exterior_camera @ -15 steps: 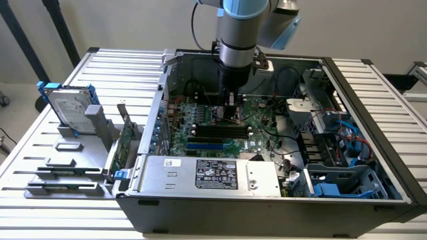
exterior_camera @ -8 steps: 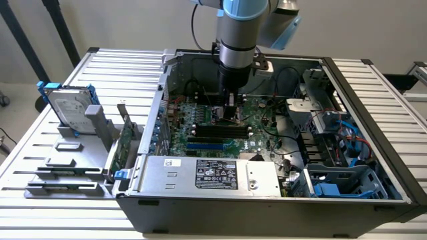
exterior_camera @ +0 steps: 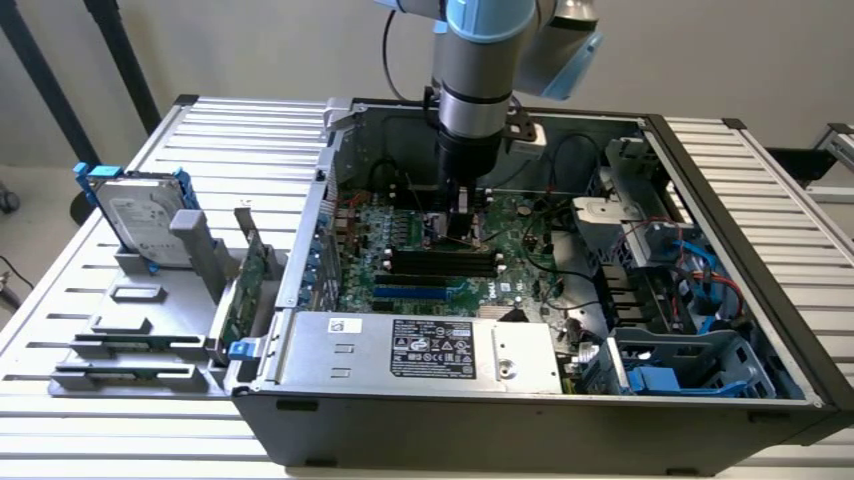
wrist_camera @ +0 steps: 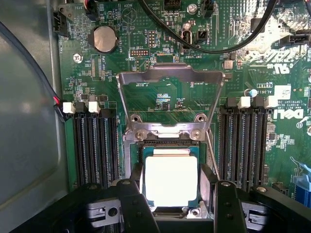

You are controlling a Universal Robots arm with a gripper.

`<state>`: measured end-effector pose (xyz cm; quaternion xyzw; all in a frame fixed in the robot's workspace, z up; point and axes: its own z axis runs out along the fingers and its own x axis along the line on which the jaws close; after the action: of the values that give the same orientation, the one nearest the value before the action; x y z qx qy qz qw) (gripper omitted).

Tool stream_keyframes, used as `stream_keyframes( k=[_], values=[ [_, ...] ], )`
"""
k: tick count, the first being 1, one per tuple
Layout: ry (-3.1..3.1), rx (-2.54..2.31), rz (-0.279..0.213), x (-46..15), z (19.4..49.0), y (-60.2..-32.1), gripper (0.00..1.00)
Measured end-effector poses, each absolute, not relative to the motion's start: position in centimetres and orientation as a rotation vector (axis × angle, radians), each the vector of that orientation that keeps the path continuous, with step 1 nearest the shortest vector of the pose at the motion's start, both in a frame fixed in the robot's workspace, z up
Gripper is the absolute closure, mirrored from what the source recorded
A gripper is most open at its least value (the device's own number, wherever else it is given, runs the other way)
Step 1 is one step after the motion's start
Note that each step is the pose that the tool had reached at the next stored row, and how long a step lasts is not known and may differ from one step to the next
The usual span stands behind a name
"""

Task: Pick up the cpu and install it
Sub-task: 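Place the cpu into insertion slot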

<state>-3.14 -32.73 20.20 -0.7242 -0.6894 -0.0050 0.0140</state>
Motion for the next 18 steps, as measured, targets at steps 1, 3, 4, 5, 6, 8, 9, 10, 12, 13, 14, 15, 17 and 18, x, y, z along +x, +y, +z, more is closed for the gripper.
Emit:
stream_keyframes(
  k=[1,3,4,5,6,8,9,10,12,13,14,15,17,18],
  values=[
    [-2.147,-2.255,-0.015,-3.14,20.16,-32.7,0.45],
    [-2.147,-2.255,-0.015,-3.14,20.07,-32.66,0.45],
    [-2.147,-2.255,-0.015,-3.14,20.03,-32.64,0.45],
    [-2.147,-2.255,-0.015,-3.14,20.0,-32.63,0.45],
    [-2.147,-2.255,-0.015,-3.14,19.97,-32.61,0.45],
    [-2.147,-2.256,-0.014,-3.14,19.92,-32.56,0.45],
    [-2.147,-2.256,-0.014,-3.14,19.89,-32.54,0.45],
    [-2.147,-2.256,-0.014,-3.14,19.86,-32.51,0.45],
    [-2.148,-2.256,-0.014,-3.14,19.82,-32.48,0.45],
    [-2.148,-2.256,-0.014,-3.14,19.81,-32.47,0.45],
    [-2.148,-2.256,-0.014,-3.14,19.79,-32.46,0.45],
    [-2.148,-2.256,-0.014,-3.14,19.77,-32.46,0.45],
    [-2.148,-2.256,-0.014,-3.14,19.74,-32.46,0.45],
    [-2.148,-2.256,-0.014,-3.14,19.73,-32.46,0.45]
  ],
)
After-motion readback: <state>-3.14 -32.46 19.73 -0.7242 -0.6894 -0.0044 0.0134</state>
